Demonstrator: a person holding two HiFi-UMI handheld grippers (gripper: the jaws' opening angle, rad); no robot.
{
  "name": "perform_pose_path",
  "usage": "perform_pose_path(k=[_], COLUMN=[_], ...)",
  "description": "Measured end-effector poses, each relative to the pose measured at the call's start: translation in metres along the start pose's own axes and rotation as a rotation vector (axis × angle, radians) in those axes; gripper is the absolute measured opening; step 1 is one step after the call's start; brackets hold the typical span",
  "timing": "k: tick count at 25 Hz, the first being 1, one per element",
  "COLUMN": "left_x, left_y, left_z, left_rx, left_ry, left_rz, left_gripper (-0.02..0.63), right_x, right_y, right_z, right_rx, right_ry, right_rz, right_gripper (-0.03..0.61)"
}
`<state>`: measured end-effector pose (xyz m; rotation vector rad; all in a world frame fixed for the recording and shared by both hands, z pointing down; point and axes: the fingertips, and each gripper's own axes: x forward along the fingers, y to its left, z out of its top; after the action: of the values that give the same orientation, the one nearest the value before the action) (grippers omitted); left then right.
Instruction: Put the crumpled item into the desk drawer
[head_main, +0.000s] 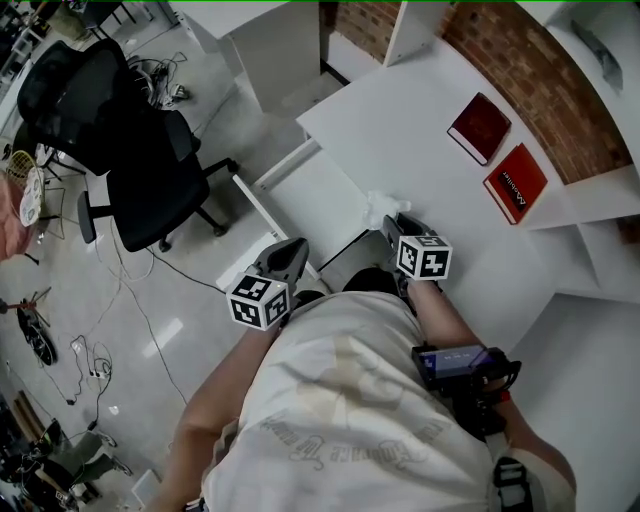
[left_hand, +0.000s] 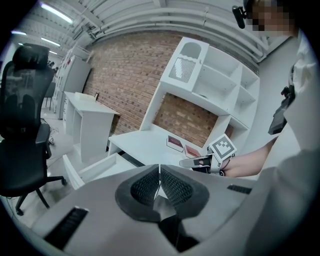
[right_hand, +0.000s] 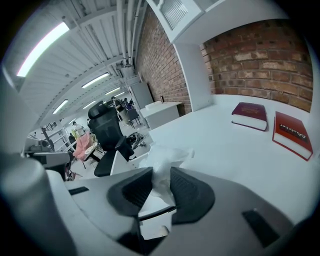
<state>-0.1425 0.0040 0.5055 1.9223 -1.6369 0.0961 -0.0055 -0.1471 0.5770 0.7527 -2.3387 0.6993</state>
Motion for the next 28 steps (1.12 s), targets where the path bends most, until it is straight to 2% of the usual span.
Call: perform_pose_path(k=[11,17,20,25,28], left_x=[-0.036,-0.016,-0.029,-0.031,-0.039], left_y=[0.023,0.086,0.078,0.102,0.097], left_z=[0.005,0.010,0.008,0.012,0.015], left_rx=[-0.043,-0.079,-0.074,-0.098,-0.110], left_ry=[-0.061,-0.076,-0.078,-0.077,-0.073], left_rz=[0.054,0.116,0.127,0.171,0.180], left_gripper=[0.028,0.028,0.028,0.028,0.028], right_x=[0.011,0.085,0.078,0.105,0.102], right_y=[0.052,0.060,0.070,0.083,0.090], right_z=[0.007,0.012,0.008,0.014,0.018], right_rx=[-0.095,-0.094,-0.101,-0.104,-0.104], right_ry=[0.044,0.102,0.110,0.137,0.144], right_rz=[0.074,0.132,0.150,0.187,0.195], right_gripper=[0.120,0.120,0.120,0.120,0.120])
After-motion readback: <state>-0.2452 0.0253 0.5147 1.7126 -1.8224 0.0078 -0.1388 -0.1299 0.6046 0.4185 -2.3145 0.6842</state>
